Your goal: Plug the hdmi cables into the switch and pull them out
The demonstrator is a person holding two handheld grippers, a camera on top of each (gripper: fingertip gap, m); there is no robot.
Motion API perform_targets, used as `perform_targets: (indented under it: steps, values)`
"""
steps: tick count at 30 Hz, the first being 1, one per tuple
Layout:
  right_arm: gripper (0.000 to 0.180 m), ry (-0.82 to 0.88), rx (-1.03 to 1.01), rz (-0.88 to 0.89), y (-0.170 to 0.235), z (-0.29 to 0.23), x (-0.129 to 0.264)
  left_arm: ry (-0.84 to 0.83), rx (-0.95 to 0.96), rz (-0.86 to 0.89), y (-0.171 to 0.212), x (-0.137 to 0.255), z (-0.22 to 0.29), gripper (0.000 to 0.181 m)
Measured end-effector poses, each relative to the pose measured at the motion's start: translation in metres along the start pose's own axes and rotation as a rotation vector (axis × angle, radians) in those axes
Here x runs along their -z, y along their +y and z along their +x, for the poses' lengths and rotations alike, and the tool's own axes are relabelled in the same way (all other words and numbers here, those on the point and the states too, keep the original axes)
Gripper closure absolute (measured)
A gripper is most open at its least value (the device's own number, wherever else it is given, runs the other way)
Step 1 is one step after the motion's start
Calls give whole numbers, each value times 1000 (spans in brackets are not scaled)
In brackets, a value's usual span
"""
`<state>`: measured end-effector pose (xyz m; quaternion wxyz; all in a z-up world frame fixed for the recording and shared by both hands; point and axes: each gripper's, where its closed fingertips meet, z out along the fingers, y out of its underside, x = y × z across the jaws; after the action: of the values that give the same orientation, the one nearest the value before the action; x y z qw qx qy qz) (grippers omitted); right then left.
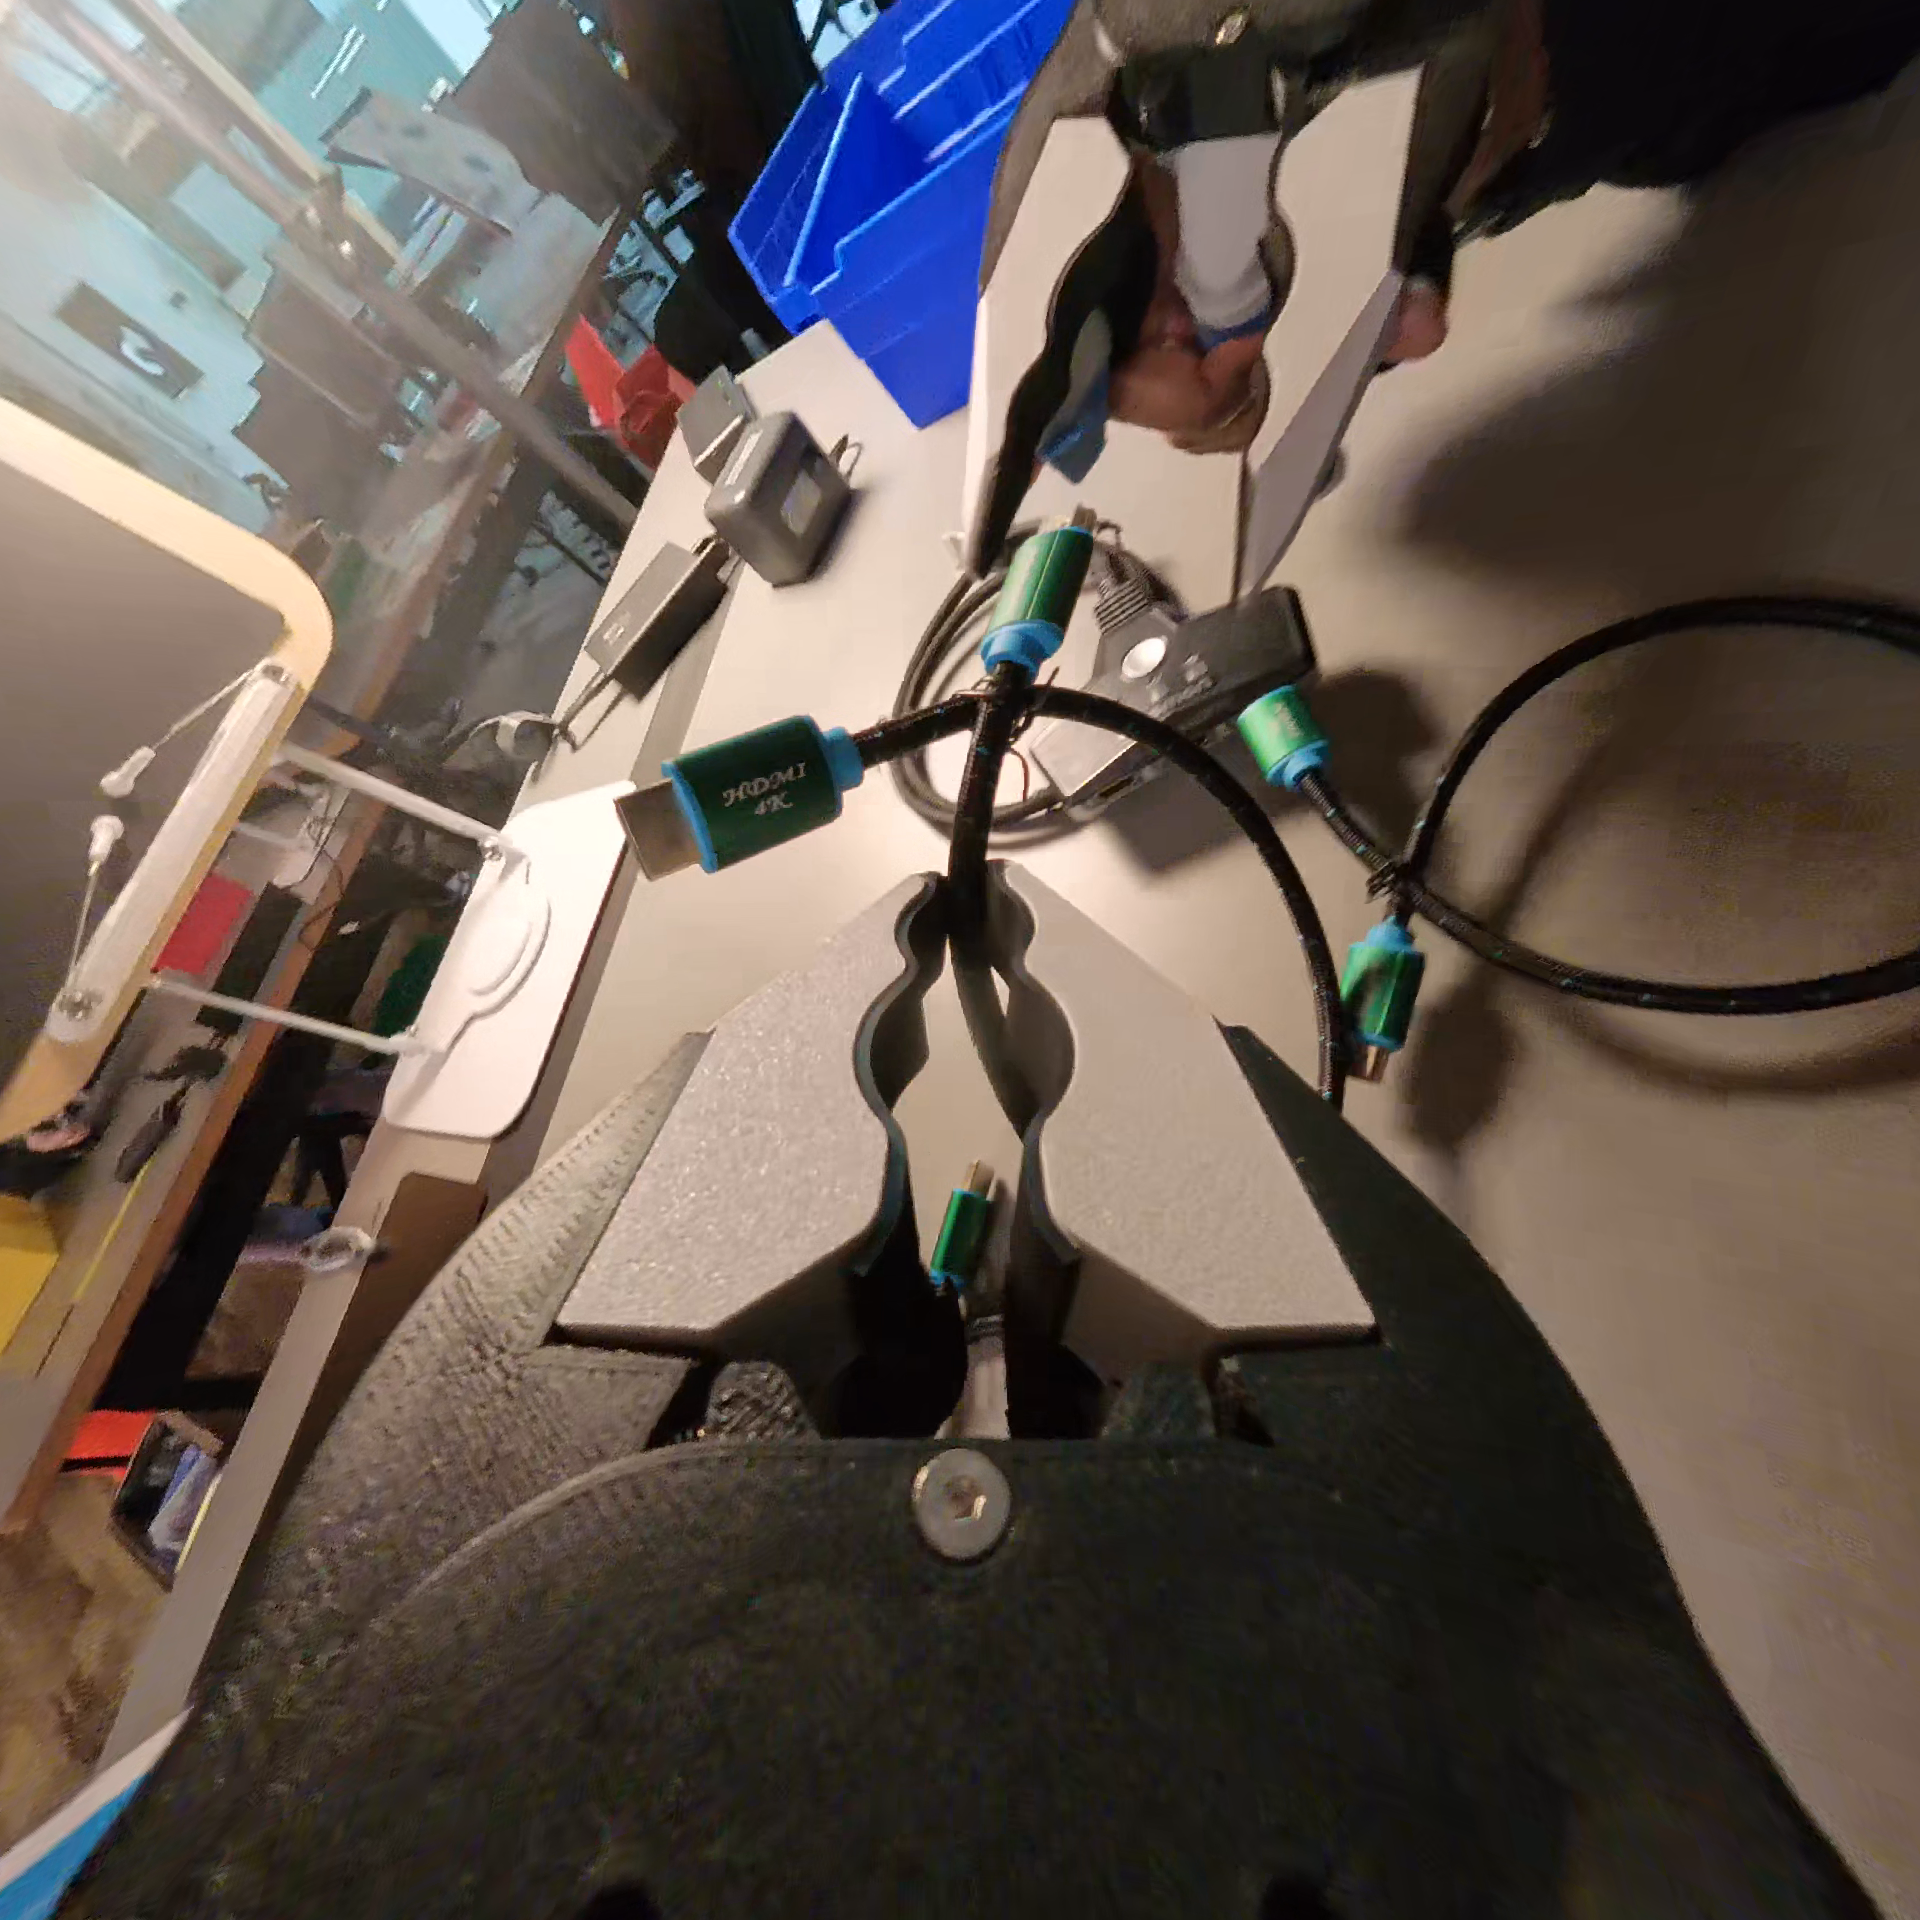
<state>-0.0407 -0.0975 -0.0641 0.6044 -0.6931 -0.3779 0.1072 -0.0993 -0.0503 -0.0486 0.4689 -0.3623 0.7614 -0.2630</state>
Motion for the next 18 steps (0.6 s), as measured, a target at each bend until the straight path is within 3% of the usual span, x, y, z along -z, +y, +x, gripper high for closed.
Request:
perform_targets:
  steps: [6,10,12,16,18]
  values:
    - [124,9,77,67,-15,-8,0,157,35,17,-20,-5,16,170]
    - [148,-21,86,93,-19,-15,-2,257,126,3,-17,-14,20,174]
    - [161,-1,93,103,-18,-14,-2,311,194,16,-13,-19,23,174]
    - [163,23,84,120,-17,-8,-1,376,393,94,-8,-25,27,172]
    - [165,40,82,116,-15,-7,-3,365,518,121,-1,-28,20,159]
